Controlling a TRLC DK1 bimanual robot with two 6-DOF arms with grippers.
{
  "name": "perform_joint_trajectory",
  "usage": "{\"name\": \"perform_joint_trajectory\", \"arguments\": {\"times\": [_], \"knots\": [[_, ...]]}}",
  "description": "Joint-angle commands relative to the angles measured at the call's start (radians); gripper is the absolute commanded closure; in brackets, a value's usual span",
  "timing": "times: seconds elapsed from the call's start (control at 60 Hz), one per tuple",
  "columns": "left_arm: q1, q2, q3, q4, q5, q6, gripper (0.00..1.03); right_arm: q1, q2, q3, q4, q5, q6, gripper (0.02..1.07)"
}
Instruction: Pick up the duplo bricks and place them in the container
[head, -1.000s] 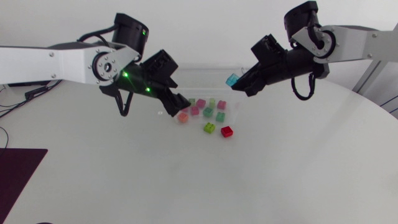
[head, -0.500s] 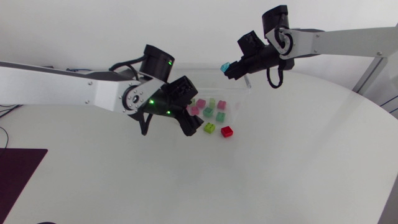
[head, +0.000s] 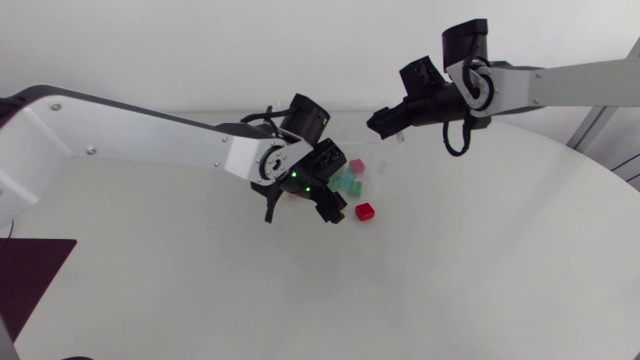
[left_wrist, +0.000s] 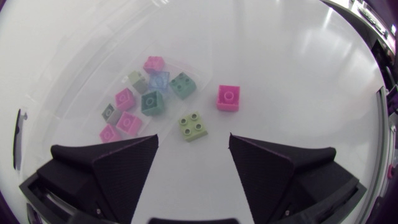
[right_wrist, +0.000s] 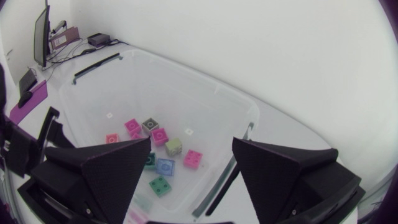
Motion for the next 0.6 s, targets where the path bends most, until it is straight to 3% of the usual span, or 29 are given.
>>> {"name": "perform_joint_trajectory", "arguments": {"times": [0.0,0.233,0.583], "knots": [[-0.011,0.078,0.083,-0.052,-0.021,-0.065,0.34,-0.006,-0.094,-0.132,0.048,-0.013,0.004,0.09],[-0.028,0.189,0.198,-0.151,-0.053,-0.152,0.34,-0.020,-0.247,-0.421,0.157,-0.034,-0.036,0.09],[-0.046,0.236,0.235,-0.173,-0.081,-0.224,0.34,-0.090,-0.342,-0.614,0.209,-0.084,-0.086,0.10]]}}
